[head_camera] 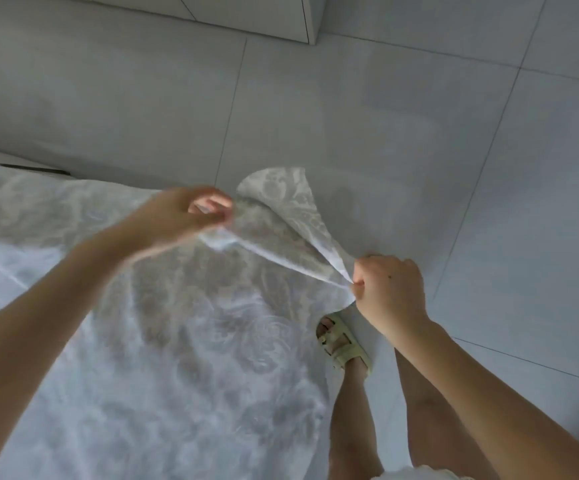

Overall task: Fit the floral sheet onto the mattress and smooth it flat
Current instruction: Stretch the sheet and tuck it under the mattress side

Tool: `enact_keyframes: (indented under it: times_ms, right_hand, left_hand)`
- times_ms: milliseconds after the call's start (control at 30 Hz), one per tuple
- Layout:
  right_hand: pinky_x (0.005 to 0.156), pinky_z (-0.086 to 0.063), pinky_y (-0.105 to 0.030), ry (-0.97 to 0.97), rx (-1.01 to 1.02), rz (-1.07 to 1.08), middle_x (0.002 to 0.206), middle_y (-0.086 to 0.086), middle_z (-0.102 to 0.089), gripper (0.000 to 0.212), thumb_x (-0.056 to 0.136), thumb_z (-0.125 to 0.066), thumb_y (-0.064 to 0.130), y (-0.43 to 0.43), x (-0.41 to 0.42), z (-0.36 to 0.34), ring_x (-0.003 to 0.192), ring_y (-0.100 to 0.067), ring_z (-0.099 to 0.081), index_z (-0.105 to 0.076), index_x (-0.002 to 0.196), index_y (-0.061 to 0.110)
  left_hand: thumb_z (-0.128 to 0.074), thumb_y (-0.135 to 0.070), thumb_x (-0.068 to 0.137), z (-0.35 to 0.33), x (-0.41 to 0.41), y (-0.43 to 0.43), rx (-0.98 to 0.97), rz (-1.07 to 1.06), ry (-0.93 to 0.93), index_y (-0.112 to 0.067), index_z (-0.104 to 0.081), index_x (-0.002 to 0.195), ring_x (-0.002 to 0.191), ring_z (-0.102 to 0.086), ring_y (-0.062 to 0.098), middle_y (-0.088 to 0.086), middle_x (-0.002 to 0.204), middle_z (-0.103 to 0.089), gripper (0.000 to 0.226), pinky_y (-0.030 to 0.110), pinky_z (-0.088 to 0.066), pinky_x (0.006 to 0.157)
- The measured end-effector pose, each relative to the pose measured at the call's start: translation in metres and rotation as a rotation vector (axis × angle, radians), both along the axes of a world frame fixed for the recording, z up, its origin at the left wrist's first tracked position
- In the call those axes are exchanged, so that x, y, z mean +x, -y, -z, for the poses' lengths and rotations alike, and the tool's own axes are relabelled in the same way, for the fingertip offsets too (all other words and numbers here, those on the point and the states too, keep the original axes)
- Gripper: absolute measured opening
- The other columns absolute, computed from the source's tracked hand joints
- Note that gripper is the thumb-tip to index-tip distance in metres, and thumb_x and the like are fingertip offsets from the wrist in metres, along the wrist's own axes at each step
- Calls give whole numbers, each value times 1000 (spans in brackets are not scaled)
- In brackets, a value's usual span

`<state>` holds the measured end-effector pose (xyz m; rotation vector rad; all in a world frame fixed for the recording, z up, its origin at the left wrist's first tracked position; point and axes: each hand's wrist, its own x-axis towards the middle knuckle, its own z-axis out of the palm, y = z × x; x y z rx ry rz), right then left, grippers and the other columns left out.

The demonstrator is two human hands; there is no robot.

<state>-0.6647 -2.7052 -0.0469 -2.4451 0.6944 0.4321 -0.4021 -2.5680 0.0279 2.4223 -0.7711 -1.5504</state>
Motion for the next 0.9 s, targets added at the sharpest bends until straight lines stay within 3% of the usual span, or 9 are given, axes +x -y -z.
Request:
enact_keyframes:
  times_ms: [100,133,233,367,500,633,700,767,900]
  right_hand:
    - [47,-7,-12,-112,15,-73,42,11,-8,78,39,-85,-1,1,3,9,34,-6,-8,-11,47,23]
    - [48,-4,-11,-121,-15,-71,44,12,-5,74,37,-83,1,5,5,7,37,-4,-3,-13,46,22]
    - [46,-19,-21,-229,-107,31,50,4,-36,21,71,-66,9,27,0,8,45,-18,-37,-49,62,15]
    - [48,-22,-21,-166,-176,336,61,-3,-56,16,78,-63,4,72,-5,14,57,-26,-47,-58,64,7]
    - [51,-23,-24,-114,-181,469,63,-3,-55,21,82,-62,7,94,-2,26,57,-23,-43,-54,63,7]
    - [56,-27,-27,-114,-135,494,68,-8,-56,23,87,-60,11,89,6,38,60,-24,-43,-51,67,7]
    - [56,-28,-28,-116,-98,485,70,-8,-56,22,89,-58,13,78,15,43,60,-23,-44,-51,70,7]
    - [56,-28,-28,-99,-77,521,70,-7,-54,22,90,-57,13,70,23,45,60,-23,-45,-49,70,8]
    - [57,-26,-27,-56,-112,644,71,-3,-50,21,89,-56,10,65,27,50,61,-23,-43,-45,71,11]
  left_hand:
    - [-44,-41,95,55,24,4,247,173,358,-18,-61,121,113,-58,28,10,125,-62,38,35,-42,96]
    - [-42,-36,97,71,24,8,312,223,404,-18,-59,124,118,-54,30,10,129,-59,36,35,-41,97]
    - [-47,-42,93,107,20,18,424,443,412,-29,-50,132,127,-46,28,4,138,-51,41,37,-37,103]
    - [-56,-51,83,136,9,5,579,689,313,-38,-34,141,133,-38,21,-6,142,-45,64,39,-23,109]
    - [-59,-45,78,132,14,5,417,635,517,-25,-67,100,104,-59,20,-4,99,-69,31,33,-28,98]
    - [-71,-37,70,75,46,20,124,603,732,-13,-66,64,75,-65,27,8,70,-69,26,31,-32,74]
    - [-61,-25,63,42,51,16,-10,631,808,-12,-58,50,55,-62,29,8,54,-63,19,32,-31,64]
    - [-50,-13,50,15,43,15,-61,642,834,-13,-52,47,46,-57,28,4,48,-56,4,29,-23,60]
    - [-45,-4,47,1,28,13,-147,582,851,-13,-47,51,45,-52,27,1,47,-50,10,29,-16,62]
